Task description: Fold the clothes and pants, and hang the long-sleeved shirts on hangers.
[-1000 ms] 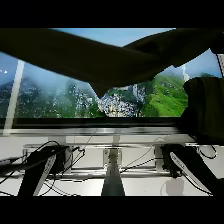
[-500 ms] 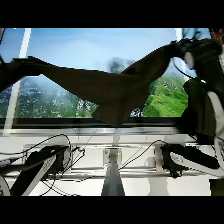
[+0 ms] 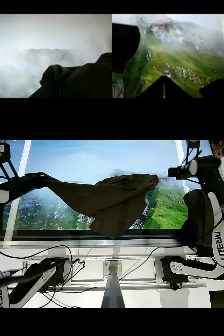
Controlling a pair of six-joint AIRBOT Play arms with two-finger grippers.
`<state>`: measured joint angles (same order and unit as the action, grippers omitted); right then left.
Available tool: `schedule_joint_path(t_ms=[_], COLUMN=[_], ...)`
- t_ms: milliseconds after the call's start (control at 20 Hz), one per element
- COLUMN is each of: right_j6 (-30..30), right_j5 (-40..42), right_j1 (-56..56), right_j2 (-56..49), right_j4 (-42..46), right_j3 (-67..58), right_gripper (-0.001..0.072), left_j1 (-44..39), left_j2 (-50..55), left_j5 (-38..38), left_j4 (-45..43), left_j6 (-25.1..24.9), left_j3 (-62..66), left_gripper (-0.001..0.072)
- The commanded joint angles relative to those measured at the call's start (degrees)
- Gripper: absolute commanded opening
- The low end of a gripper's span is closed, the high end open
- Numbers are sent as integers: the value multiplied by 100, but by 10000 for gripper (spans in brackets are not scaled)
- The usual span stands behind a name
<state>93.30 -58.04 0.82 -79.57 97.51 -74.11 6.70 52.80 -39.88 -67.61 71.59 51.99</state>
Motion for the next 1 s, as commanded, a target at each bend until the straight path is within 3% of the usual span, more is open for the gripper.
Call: schedule_joint_path(t_ms=[0,100,150,250,300,500,700,800,900,950], right_j6=[-2385,-2651,-2573,-2345,-2347,-2345,-2323,-2199,-2236,-2251], right_j5=[-1410,-1766,-1731,-1331,-1016,525,1097,1360,1499,1423], right_j1=[686,933,975,940,883,540,-55,-293,-343,-304], right_j2=[-63,-74,-74,-85,-85,-98,-273,-385,-376,-361], right_j4=[-2754,-3462,-3639,-4142,-4457,-5781,-6264,-6282,-6273,-6240], right_j3=[210,772,1130,1956,2317,3300,3399,3399,3362,3265], right_gripper=[11,13,56,478,495,486,469,352,186,172], left_j1=[4,4,4,4,4,4,4,7,7,7], left_j2=[24,24,24,24,24,24,37,66,92,105], left_j5=[24,24,24,24,24,24,26,24,24,26], left_j4=[26,42,42,42,42,42,42,42,39,37], left_j6=[2,2,2,2,2,2,2,2,2,0], left_j3=[-7,-7,-7,-7,-7,-7,-7,-7,-7,-7], left_gripper=[10,10,10,10,10,10,10,10,10,10])
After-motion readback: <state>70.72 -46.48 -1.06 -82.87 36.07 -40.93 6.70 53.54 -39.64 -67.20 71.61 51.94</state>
